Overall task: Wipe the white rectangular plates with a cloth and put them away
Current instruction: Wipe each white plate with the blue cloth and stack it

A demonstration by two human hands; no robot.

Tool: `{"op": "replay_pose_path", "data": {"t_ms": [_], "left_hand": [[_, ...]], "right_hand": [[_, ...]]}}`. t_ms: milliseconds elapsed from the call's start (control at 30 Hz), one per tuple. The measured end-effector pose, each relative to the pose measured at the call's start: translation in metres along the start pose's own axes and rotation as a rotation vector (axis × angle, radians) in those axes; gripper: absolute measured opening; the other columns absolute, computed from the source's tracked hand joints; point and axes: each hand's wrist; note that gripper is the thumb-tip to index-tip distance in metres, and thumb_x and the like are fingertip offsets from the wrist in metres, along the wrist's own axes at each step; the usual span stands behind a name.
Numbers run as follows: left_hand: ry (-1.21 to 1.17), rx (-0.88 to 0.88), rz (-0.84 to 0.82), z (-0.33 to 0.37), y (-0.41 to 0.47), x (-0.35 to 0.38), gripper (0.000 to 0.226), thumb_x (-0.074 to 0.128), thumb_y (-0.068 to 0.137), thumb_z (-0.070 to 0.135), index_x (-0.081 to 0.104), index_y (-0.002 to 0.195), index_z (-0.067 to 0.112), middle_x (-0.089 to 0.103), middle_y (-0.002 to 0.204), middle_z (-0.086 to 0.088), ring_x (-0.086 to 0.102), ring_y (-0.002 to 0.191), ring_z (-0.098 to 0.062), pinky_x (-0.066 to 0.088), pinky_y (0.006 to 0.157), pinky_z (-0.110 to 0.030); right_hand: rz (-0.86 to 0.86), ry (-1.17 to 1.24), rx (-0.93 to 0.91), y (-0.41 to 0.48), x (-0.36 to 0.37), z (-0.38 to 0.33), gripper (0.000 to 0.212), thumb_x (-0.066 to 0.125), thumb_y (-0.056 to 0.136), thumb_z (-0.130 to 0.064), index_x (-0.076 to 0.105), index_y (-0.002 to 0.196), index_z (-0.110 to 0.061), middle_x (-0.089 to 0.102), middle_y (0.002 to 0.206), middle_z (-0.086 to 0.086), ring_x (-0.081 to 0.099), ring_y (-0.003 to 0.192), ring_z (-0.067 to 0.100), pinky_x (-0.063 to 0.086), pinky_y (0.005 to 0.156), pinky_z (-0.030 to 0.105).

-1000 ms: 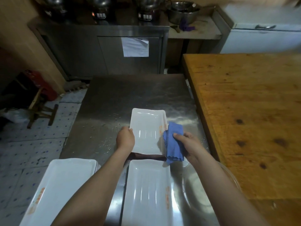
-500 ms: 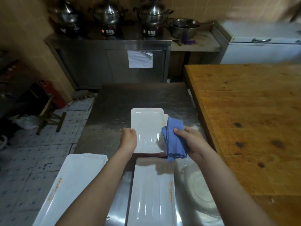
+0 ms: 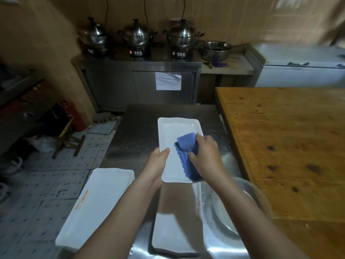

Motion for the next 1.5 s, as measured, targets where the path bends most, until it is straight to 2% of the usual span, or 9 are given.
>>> {"op": "replay_pose_path", "data": {"t_ms": [133, 267, 400, 667, 833, 1167, 1300, 1433, 1500], "left_hand": [[-0.090, -0.006, -0.004, 0.007, -0.023, 0.004, 0.012, 0.044, 0.099, 0.026, 0.055, 0.099, 0.022, 0.068, 0.094, -0.002, 0.067, 0.083, -0.025, 0.057, 0.068, -0.035], [-0.096, 0.040, 0.026, 0.012, -0.038, 0.005, 0.014, 0.042, 0.099, 0.027, 0.054, 0.101, 0.020, 0.066, 0.087, -0.001, 0.065, 0.073, -0.020, 0.052, 0.054, -0.025], [-0.085, 0.097, 0.023, 0.012, -0.049, 0.015, 0.019, 0.038, 0.101, 0.027, 0.055, 0.100, 0.019, 0.063, 0.078, 0.002, 0.061, 0.061, -0.012, 0.047, 0.039, -0.016], [-0.048, 0.092, 0.062, 0.017, -0.056, 0.012, 0.031, 0.041, 0.098, 0.037, 0.060, 0.083, 0.018, 0.070, 0.068, 0.005, 0.068, 0.055, -0.012, 0.051, 0.044, -0.020], [-0.056, 0.094, 0.063, 0.024, -0.062, 0.015, 0.032, 0.040, 0.099, 0.035, 0.060, 0.081, 0.017, 0.067, 0.067, 0.003, 0.065, 0.046, -0.009, 0.048, 0.039, -0.018], [-0.033, 0.096, 0.068, 0.017, -0.075, 0.012, 0.037, 0.040, 0.098, 0.038, 0.060, 0.075, 0.016, 0.066, 0.051, 0.009, 0.063, 0.043, -0.008, 0.044, 0.035, -0.015], [0.001, 0.055, 0.091, 0.014, -0.077, 0.009, 0.038, 0.035, 0.098, 0.045, 0.060, 0.081, 0.022, 0.066, 0.072, 0.002, 0.064, 0.057, -0.013, 0.048, 0.044, -0.018], [-0.037, 0.114, 0.046, 0.012, -0.082, 0.021, 0.038, 0.033, 0.098, 0.044, 0.062, 0.086, 0.022, 0.066, 0.057, 0.011, 0.064, 0.050, -0.001, 0.047, 0.043, -0.013], [-0.034, 0.124, 0.022, 0.010, -0.083, 0.028, 0.039, 0.032, 0.099, 0.043, 0.064, 0.104, 0.021, 0.070, 0.074, 0.006, 0.068, 0.071, -0.008, 0.053, 0.059, -0.018]], "right_hand": [[-0.014, -0.410, -0.232, -0.013, -0.005, 0.005, 0.066, 0.051, 0.093, -0.021, 0.018, 0.149, -0.017, 0.012, 0.158, 0.005, 0.005, 0.146, 0.027, 0.007, 0.116, 0.044], [-0.264, -0.421, -0.351, -0.029, -0.014, 0.018, 0.058, 0.023, 0.098, -0.026, 0.003, 0.152, -0.018, -0.001, 0.161, -0.002, -0.009, 0.146, 0.015, -0.012, 0.114, 0.044], [-0.220, -0.427, -0.397, -0.038, -0.007, 0.010, 0.061, 0.006, 0.096, -0.047, 0.001, 0.152, -0.024, -0.004, 0.160, -0.007, -0.013, 0.145, 0.011, -0.021, 0.108, 0.039], [-0.198, -0.610, -0.322, -0.025, -0.040, 0.018, 0.056, 0.010, 0.100, -0.041, 0.001, 0.152, -0.021, -0.007, 0.160, -0.003, -0.015, 0.146, 0.017, -0.014, 0.113, 0.047], [-0.308, -0.460, -0.336, -0.060, -0.039, 0.017, 0.057, 0.012, 0.100, -0.040, -0.005, 0.152, -0.022, -0.011, 0.160, -0.005, -0.020, 0.144, 0.011, -0.018, 0.111, 0.040], [-0.226, -0.518, -0.317, -0.063, -0.038, 0.019, 0.058, 0.013, 0.100, -0.040, -0.003, 0.152, -0.019, -0.006, 0.160, -0.001, -0.014, 0.146, 0.018, -0.011, 0.114, 0.044], [-0.328, -0.371, -0.457, -0.077, -0.030, 0.009, 0.056, 0.015, 0.101, -0.038, -0.006, 0.151, -0.027, -0.012, 0.159, -0.009, -0.024, 0.142, 0.008, -0.018, 0.112, 0.039], [-0.223, -0.304, -0.528, -0.054, -0.025, -0.011, 0.055, 0.017, 0.101, -0.036, -0.004, 0.151, -0.030, -0.006, 0.159, -0.012, -0.017, 0.144, 0.010, -0.013, 0.113, 0.045], [-0.172, -0.320, -0.493, -0.032, -0.022, -0.018, 0.054, 0.016, 0.102, -0.039, -0.003, 0.151, -0.031, -0.005, 0.159, -0.012, -0.015, 0.145, 0.013, -0.014, 0.113, 0.047]]}}
Point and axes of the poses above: each hand's wrist, its own y-axis towards the middle knuckle, its own x-axis out of the palm, z = x × y
